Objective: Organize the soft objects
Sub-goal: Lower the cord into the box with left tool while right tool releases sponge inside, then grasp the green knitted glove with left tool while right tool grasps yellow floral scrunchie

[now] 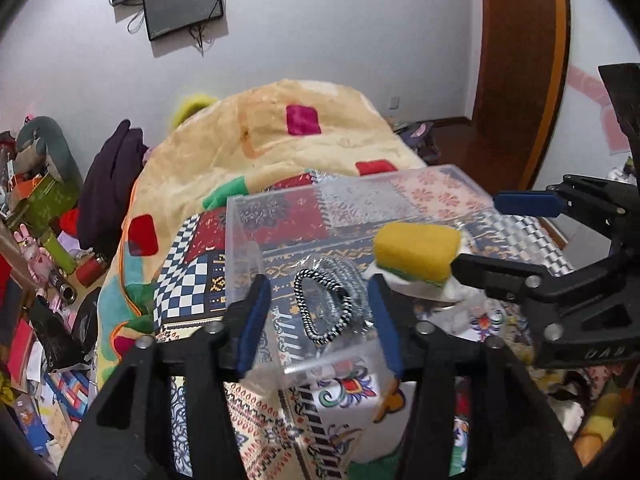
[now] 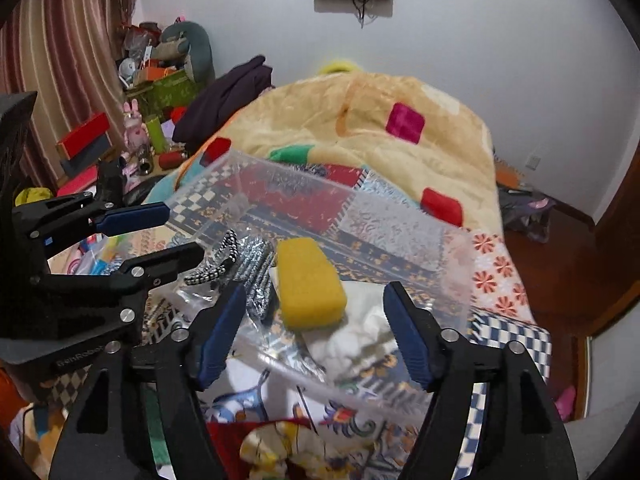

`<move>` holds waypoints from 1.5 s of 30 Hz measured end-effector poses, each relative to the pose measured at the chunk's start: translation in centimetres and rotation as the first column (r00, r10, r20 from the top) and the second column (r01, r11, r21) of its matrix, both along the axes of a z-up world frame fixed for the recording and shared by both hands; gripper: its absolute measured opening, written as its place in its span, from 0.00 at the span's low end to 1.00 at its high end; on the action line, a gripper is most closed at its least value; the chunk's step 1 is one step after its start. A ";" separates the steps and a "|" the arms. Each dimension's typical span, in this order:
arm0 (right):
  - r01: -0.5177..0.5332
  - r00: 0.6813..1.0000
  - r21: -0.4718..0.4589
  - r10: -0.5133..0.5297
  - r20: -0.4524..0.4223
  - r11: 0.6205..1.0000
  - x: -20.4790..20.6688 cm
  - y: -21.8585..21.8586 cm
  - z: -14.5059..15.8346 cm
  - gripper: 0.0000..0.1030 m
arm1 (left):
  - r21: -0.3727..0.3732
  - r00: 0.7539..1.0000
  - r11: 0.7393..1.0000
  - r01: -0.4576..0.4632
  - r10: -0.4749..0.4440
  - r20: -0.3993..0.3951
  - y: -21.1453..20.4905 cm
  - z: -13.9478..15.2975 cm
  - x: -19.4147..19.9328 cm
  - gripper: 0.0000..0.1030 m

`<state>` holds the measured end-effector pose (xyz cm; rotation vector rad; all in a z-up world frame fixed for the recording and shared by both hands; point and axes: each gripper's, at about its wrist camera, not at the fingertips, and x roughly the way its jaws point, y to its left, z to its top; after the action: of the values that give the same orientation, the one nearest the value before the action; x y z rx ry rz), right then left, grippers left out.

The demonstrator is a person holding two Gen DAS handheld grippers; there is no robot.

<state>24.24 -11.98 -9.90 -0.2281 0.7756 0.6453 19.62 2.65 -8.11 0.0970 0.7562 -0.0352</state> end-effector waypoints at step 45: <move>0.075 0.957 0.066 -0.054 -0.287 0.995 -6.8 -7.2 -6.7 0.34 | -0.124 0.966 0.990 0.063 -0.092 -0.242 -1.7 -8.4 -10.1 0.76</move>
<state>17.48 -19.22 -16.57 -0.0388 1.0287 0.6522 9.54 0.96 -16.49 0.0121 0.9985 -0.1682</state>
